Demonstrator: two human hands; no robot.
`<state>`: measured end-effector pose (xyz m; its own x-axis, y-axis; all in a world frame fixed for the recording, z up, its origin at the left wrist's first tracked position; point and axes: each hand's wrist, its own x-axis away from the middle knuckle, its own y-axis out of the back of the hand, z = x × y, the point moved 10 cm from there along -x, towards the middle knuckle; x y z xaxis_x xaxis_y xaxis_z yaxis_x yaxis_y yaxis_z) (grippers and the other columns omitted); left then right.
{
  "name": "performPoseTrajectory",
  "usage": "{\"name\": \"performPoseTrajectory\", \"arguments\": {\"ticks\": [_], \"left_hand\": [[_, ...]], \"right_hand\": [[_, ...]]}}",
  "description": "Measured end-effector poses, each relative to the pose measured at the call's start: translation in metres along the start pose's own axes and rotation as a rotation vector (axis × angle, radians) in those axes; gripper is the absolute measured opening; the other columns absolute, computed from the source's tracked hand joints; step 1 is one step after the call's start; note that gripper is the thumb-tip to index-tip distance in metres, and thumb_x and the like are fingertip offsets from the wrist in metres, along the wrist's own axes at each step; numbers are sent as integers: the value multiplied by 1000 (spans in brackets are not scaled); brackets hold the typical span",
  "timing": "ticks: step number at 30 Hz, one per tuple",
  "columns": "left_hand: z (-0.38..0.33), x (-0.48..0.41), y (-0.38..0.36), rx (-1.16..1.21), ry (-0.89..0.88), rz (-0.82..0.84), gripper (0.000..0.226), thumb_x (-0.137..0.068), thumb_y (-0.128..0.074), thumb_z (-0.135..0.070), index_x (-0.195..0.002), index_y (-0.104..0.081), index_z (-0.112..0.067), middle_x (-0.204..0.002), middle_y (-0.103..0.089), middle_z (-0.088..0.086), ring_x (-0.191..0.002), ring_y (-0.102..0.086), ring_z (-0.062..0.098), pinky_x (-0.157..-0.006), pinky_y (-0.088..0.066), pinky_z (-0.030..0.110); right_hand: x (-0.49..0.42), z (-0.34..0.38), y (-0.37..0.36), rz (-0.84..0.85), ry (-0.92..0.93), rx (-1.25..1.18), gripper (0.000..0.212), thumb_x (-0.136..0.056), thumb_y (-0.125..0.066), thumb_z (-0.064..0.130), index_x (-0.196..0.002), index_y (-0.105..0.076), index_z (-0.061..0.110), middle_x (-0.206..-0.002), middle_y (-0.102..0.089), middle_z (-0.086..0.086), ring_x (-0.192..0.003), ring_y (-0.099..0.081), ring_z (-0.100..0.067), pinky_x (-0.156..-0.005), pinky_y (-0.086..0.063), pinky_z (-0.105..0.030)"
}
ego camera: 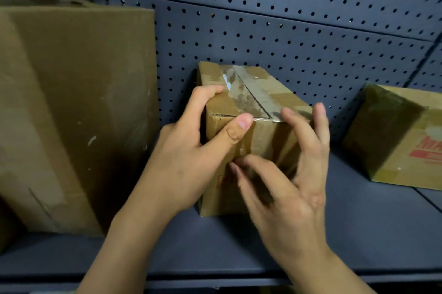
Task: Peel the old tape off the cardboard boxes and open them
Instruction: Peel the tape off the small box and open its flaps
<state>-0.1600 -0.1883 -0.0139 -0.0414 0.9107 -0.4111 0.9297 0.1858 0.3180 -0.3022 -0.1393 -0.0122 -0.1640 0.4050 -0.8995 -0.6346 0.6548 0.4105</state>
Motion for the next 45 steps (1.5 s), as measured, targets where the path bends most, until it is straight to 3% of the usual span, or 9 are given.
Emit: {"name": "performPoseTrajectory", "arguments": {"ticks": [4, 8, 14, 19, 27, 31, 39, 45], "left_hand": [[-2, 0, -1, -1, -4, 5, 54, -71, -48, -71, -122, -47, -53, -94, -66, -31, -87, -60, -15, -66, -38, -2], [-3, 0, -1, 3, -11, 14, 53, -72, -49, -69, -122, -47, -53, -96, -65, -34, -87, -59, -18, -66, -37, -3], [0, -1, -1, -5, -2, 8, 55, -71, -49, -72, -122, -47, -55, -94, -68, -27, -88, -62, -12, -67, -39, -1], [-1, 0, -1, 3, -14, 6, 52, -72, -50, -71, -121, -48, -54, -95, -68, -29, -89, -62, -13, -68, -40, 0], [-3, 0, 0, 9, -24, -5, 52, -72, -51, -69, -121, -49, -51, -93, -67, -30, -87, -62, -14, -67, -39, -1], [-1, 0, -1, 12, -14, -13, 52, -72, -51, -70, -121, -49, -53, -93, -68, -29, -87, -63, -13, -67, -41, -1], [2, 0, 2, -45, 4, -20, 54, -70, -48, -75, -121, -47, -57, -88, -68, -20, -86, -58, -16, -64, -38, -2], [3, -1, 4, -82, 3, -16, 55, -71, -47, -78, -122, -45, -59, -98, -68, -15, -93, -60, -3, -72, -40, 10]], "right_hand": [[1, 0, -1, -1, -5, 16, 18, -94, -68, 25, -89, -78, 11, -145, -38, -17, -147, -21, -46, -114, -30, -57], [-1, -1, -2, 5, -33, 31, 18, -94, -67, 26, -89, -76, 11, -145, -36, -14, -147, -21, -44, -117, -25, -46], [-1, -2, -5, 21, -28, 57, 19, -93, -65, 26, -89, -74, 11, -144, -37, -15, -148, -19, -42, -118, -18, -39], [2, -2, -3, -4, 0, 22, 19, -91, -71, 30, -90, -76, 11, -146, -39, -17, -147, -21, -44, -118, -24, -49], [-5, 5, 9, -62, -11, 87, 12, -84, -76, 25, -84, -78, 13, -131, -55, -23, -138, -37, -45, -112, -37, -49], [-9, 5, 10, -56, -15, 97, 11, -83, -77, 23, -82, -78, 12, -128, -56, -22, -135, -39, -45, -116, -30, -38], [-9, 5, 11, -57, -3, 101, 16, -87, -76, 24, -79, -78, 11, -126, -57, -24, -133, -42, -46, -116, -32, -38], [-10, 5, 12, -91, -2, 87, 10, -84, -77, 17, -79, -79, 8, -123, -58, -25, -130, -45, -45, -114, -33, -38]]}}
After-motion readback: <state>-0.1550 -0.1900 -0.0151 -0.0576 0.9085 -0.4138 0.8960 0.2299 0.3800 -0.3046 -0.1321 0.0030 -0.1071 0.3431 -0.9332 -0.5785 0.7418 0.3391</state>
